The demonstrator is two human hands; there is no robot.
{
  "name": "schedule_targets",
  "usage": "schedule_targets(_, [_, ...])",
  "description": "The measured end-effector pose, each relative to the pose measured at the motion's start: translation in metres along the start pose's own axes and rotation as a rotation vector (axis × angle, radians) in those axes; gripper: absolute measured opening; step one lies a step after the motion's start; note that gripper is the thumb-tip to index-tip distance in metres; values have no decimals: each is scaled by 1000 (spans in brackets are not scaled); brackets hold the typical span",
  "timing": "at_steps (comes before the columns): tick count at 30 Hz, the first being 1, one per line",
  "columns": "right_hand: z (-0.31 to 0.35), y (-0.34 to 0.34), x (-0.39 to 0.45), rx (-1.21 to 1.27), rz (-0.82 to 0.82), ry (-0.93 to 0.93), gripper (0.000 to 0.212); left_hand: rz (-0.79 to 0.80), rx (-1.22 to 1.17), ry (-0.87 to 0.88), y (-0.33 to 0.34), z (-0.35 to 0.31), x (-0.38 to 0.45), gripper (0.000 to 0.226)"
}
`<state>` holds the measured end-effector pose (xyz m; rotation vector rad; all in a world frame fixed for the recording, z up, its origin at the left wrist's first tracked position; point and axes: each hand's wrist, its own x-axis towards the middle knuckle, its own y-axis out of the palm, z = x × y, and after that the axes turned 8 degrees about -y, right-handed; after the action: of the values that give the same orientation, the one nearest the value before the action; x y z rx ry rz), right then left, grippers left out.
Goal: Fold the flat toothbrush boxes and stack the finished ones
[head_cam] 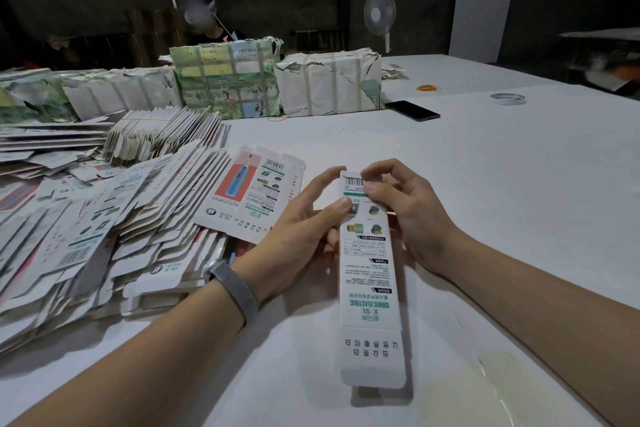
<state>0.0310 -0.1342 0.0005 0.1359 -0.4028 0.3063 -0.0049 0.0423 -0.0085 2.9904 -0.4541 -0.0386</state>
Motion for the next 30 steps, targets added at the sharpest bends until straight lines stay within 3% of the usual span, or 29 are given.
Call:
schedule_targets(2, [0,0,0,10,-34,7,28,11,32,-8,2,-2,-2,56])
schedule_targets(6, [1,1,1,71,-68,60,17,33,91,-26,4,-4,-3,58])
schedule_targets(13, [-2,0,1,34,-118,104,41,9,75,-10,3,-9,-2,45])
schedule_targets(21, [5,1,-2,80,-83,92,24,61,5,-10,5,-14,-6,41])
schedule_targets(25, [8,2,-1,82,-84,91,27,81,-38,-9,5,-14,-7,43])
schedule_targets(30, [7,2,-3,62,-69,62,30,37,75,26,3,-14,-7,36])
